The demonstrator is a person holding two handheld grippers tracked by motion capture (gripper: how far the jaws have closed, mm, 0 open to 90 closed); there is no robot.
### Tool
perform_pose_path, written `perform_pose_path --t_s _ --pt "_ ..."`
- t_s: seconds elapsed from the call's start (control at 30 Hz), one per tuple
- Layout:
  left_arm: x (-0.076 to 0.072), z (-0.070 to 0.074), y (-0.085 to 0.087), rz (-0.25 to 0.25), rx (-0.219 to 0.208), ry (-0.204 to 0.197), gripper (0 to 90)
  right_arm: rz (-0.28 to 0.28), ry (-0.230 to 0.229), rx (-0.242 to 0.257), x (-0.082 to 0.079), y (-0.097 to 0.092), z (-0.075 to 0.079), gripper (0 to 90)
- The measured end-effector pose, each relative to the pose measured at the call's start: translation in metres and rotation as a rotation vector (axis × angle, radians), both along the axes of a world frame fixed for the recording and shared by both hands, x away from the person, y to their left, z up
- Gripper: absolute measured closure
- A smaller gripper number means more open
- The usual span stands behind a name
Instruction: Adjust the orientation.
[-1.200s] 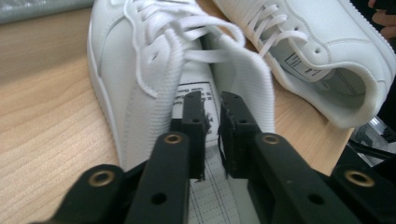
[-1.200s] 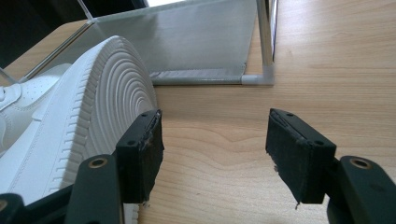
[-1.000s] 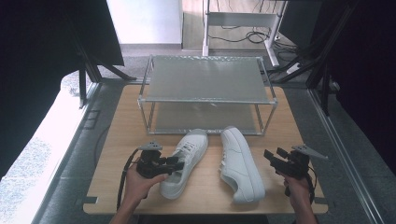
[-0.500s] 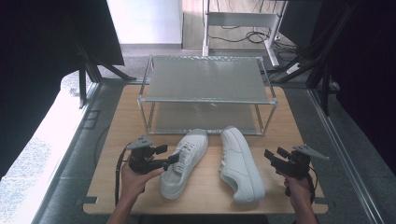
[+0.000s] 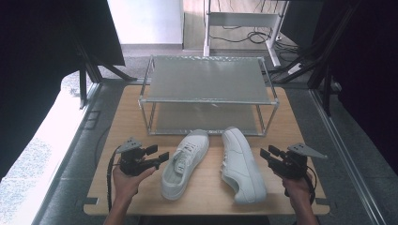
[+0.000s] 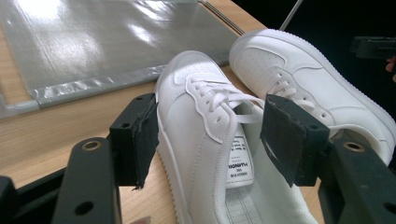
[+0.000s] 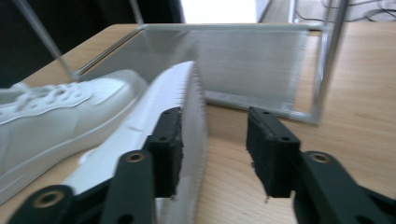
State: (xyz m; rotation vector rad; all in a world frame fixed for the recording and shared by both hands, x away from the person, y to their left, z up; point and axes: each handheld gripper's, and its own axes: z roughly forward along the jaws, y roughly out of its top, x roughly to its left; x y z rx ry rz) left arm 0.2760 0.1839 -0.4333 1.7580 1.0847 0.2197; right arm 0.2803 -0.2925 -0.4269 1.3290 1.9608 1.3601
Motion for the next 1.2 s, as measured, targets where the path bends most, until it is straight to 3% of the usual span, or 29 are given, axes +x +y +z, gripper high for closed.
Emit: perform_pose_path --t_s 0.17,0.2,0.23,0.3,0.73,0.77,0.87,0.9,1.03,1.2 --pt "0.001 -0.004 -0.004 -0.003 0.004 0.016 35.3 0.072 -0.008 -0.048 -0.005 0.012 0.006 73.5" --pt "0.001 -0.006 -0.005 -0.007 0.007 0.025 35.3 0.118 -0.01 -0.078 -0.008 0.021 0.008 80.4" --pt "0.001 -0.006 -0.005 -0.007 0.007 0.025 35.3 0.118 -0.01 -0.078 -0.008 0.021 0.008 80.4" --pt "0.001 -0.009 -0.007 -0.008 0.006 0.038 35.3 0.175 -0.017 -0.101 -0.012 0.034 0.01 86.3" --pt "0.003 -0.013 -0.011 -0.031 0.015 0.07 33.8 0.325 0.018 -0.228 -0.022 0.088 -0.001 90.0" --pt "0.003 -0.014 -0.012 -0.034 0.02 0.075 33.7 0.346 0.022 -0.27 -0.024 0.098 -0.005 90.0" --pt "0.003 -0.015 -0.013 -0.036 0.021 0.082 33.7 0.355 0.038 -0.314 -0.025 0.106 -0.01 90.0" --pt "0.003 -0.015 -0.013 -0.037 0.022 0.088 33.7 0.35 0.052 -0.378 -0.026 0.113 -0.016 90.0" --pt "0.004 -0.017 -0.013 -0.039 0.025 0.095 33.7 0.35 0.06 -0.407 -0.026 0.117 -0.017 90.0" --pt "0.003 -0.016 -0.011 -0.029 0.023 0.097 33.7 0.343 0.074 -0.383 -0.025 0.112 -0.017 90.0"
